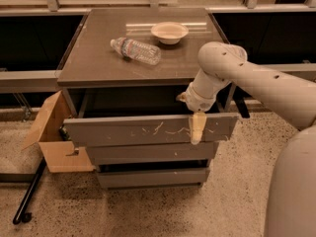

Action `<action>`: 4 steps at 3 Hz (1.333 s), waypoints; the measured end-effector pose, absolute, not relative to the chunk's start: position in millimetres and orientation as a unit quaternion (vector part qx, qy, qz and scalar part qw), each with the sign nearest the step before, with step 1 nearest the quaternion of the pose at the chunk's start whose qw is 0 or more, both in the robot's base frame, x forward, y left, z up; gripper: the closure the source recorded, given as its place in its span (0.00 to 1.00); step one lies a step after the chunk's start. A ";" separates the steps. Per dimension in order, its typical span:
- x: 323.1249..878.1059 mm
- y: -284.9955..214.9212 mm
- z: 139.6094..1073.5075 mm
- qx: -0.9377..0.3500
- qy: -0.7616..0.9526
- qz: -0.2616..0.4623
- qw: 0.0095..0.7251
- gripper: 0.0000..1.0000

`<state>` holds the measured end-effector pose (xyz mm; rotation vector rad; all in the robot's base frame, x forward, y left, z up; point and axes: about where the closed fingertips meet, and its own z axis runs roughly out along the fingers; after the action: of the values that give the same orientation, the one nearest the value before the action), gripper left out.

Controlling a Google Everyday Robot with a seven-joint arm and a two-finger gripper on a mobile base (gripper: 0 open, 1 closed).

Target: Open top drawer

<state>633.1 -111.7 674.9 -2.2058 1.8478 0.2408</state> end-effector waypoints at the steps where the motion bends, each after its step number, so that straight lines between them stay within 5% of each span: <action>1: 632.7 -111.6 674.0 -0.758 0.635 0.084 0.126 0.00; 3: 587.3 -122.7 664.5 -0.755 0.645 0.100 0.063 0.00; 4: 567.2 -130.2 660.0 -0.750 0.651 0.109 0.038 0.18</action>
Offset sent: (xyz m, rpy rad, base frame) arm -0.0469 -0.0083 -0.0077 -0.0818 0.1179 0.0147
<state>567.2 -130.2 660.0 -2.3015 1.9958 0.3351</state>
